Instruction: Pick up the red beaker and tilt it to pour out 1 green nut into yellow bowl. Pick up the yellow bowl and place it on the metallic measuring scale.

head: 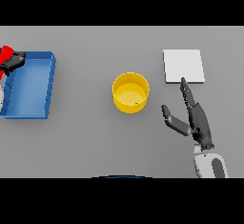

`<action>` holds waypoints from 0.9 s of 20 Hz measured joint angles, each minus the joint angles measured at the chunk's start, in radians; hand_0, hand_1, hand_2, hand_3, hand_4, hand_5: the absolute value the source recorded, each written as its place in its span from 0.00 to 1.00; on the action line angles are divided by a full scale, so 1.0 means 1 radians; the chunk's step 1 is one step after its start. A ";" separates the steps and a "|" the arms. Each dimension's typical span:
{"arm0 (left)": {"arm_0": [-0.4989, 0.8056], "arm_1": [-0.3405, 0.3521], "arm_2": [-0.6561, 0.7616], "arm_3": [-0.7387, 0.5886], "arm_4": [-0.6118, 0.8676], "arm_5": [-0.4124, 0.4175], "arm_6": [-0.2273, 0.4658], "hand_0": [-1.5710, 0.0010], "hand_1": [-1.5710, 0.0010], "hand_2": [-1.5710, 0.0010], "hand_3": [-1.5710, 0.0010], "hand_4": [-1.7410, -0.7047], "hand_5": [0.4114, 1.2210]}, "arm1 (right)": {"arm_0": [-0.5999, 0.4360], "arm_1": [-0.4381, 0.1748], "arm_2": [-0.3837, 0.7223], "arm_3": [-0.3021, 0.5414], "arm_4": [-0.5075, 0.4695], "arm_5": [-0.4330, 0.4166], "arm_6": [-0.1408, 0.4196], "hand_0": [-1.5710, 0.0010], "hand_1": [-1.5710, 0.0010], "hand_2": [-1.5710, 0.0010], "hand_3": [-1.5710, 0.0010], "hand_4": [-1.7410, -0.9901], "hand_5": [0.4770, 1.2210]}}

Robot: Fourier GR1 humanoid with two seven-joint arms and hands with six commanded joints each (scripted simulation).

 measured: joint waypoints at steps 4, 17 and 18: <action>0.039 0.022 0.006 -0.060 0.100 -0.151 0.010 0.69 0.72 0.73 0.72 0.80 0.30 | -0.006 -0.005 -0.007 0.003 -0.004 -0.002 0.000 1.00 1.00 1.00 1.00 0.78 0.26; 0.054 0.017 -0.040 -0.068 0.044 -0.119 -0.085 0.98 0.98 0.99 0.98 0.91 0.30 | -0.075 -0.072 0.052 0.012 0.119 0.026 0.064 1.00 1.00 1.00 1.00 0.87 0.25; 0.055 0.013 -0.037 -0.069 0.046 -0.114 -0.084 0.99 0.99 0.99 0.99 0.91 0.31 | -0.096 -0.104 0.066 0.017 0.145 0.050 0.055 1.00 1.00 1.00 1.00 0.85 0.25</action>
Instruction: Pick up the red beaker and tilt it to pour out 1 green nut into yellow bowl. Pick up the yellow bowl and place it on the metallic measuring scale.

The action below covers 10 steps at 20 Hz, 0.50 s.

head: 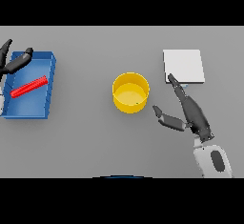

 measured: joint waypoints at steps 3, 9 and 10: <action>0.000 -0.009 0.000 -0.003 0.006 -0.001 0.001 0.99 0.99 0.99 0.99 0.91 0.33 | -0.097 -0.107 0.051 0.018 0.126 0.051 0.043 1.00 1.00 1.00 1.00 0.81 0.21; -0.004 -0.019 0.000 -0.013 0.019 -0.011 0.021 1.00 1.00 1.00 1.00 0.90 0.34 | -0.308 -0.206 0.219 0.112 0.339 0.165 0.000 1.00 1.00 1.00 1.00 0.77 0.22; 0.001 -0.012 0.000 -0.012 0.015 -0.014 0.014 1.00 1.00 1.00 1.00 0.90 0.34 | -0.326 -0.229 0.241 0.134 0.369 0.176 -0.025 1.00 1.00 1.00 1.00 0.76 0.22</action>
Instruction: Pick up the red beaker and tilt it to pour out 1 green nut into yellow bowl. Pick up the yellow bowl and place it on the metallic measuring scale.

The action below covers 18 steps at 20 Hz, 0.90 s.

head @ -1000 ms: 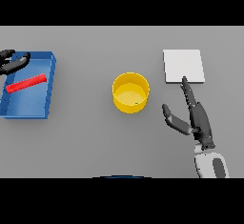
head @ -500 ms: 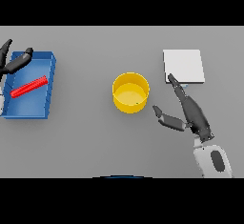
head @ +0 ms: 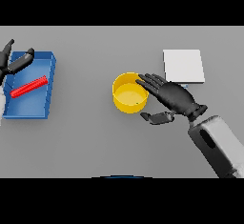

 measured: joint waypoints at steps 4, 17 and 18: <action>0.008 0.003 0.000 -0.004 0.002 -0.008 -0.004 1.00 1.00 1.00 1.00 0.90 0.35 | -0.115 0.000 0.078 0.103 0.069 0.042 -0.042 1.00 1.00 1.00 1.00 0.78 0.22; 0.014 0.013 0.005 -0.003 0.002 -0.017 -0.019 1.00 1.00 1.00 1.00 0.91 0.36 | -0.315 0.050 0.240 0.347 0.162 0.196 -0.095 1.00 1.00 1.00 1.00 0.75 0.26; 0.007 0.016 0.009 0.000 0.006 -0.020 -0.017 1.00 1.00 1.00 1.00 0.91 0.36 | -0.332 0.062 0.243 0.374 0.167 0.195 -0.088 1.00 1.00 1.00 1.00 0.74 0.27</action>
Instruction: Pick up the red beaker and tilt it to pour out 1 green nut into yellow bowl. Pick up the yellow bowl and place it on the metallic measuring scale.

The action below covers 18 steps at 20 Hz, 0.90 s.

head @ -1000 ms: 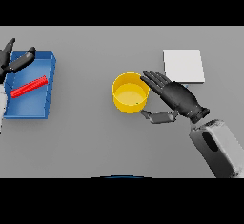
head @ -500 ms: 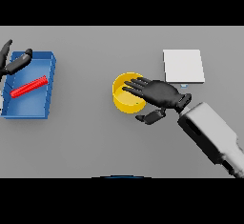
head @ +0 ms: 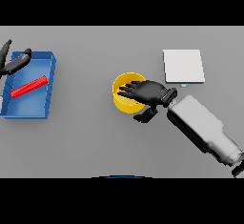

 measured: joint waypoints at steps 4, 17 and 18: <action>-0.005 0.003 -0.010 0.009 -0.017 0.001 0.009 1.00 1.00 1.00 1.00 0.92 0.37 | -0.022 0.020 0.010 0.058 0.003 0.006 -0.010 1.00 1.00 0.99 0.97 0.71 0.34; 0.005 0.006 -0.009 0.015 -0.020 0.003 -0.020 1.00 1.00 1.00 1.00 0.92 0.37 | -0.028 0.001 0.013 0.028 -0.027 0.057 -0.027 0.10 0.10 0.16 0.28 0.07 0.95; 0.001 0.005 -0.011 0.009 -0.019 0.001 -0.017 1.00 1.00 1.00 1.00 0.92 0.37 | -0.031 0.006 0.013 0.030 -0.028 0.062 -0.014 0.08 0.08 0.15 0.25 0.06 0.96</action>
